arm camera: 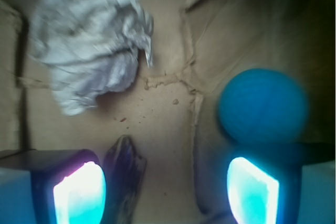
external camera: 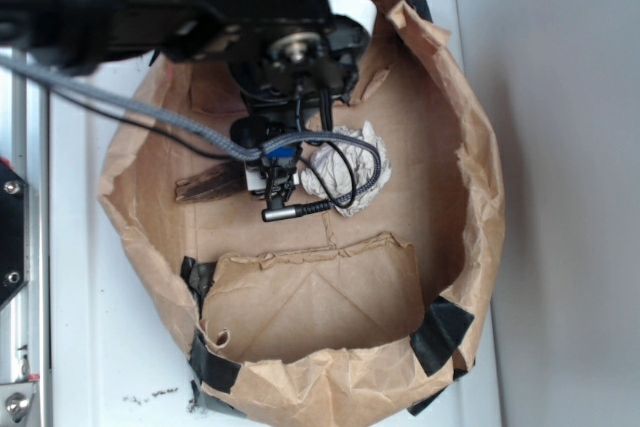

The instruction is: Grab the wood chip.

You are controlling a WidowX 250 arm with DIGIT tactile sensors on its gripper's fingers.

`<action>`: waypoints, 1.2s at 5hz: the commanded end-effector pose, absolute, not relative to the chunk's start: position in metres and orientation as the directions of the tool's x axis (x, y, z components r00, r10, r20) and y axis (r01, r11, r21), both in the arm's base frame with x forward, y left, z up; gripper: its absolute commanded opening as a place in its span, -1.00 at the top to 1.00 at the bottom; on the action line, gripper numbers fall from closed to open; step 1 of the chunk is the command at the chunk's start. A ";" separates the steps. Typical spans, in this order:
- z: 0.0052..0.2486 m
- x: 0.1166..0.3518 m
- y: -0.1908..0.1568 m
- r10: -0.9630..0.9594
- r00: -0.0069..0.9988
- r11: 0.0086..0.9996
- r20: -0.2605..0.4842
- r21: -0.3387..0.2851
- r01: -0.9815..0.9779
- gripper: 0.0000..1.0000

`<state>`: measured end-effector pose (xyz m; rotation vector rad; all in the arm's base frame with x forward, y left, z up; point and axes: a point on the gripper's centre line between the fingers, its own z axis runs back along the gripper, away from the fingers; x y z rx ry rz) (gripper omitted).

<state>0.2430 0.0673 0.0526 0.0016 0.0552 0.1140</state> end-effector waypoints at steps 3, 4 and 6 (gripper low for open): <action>0.032 0.216 0.025 0.263 0.965 0.960 -0.027 -0.097 -0.264 -1.00; 0.012 0.227 0.023 0.241 0.970 0.969 -0.044 -0.048 -0.243 -1.00; -0.002 0.255 0.027 0.204 0.977 0.979 -0.065 -0.005 -0.205 0.18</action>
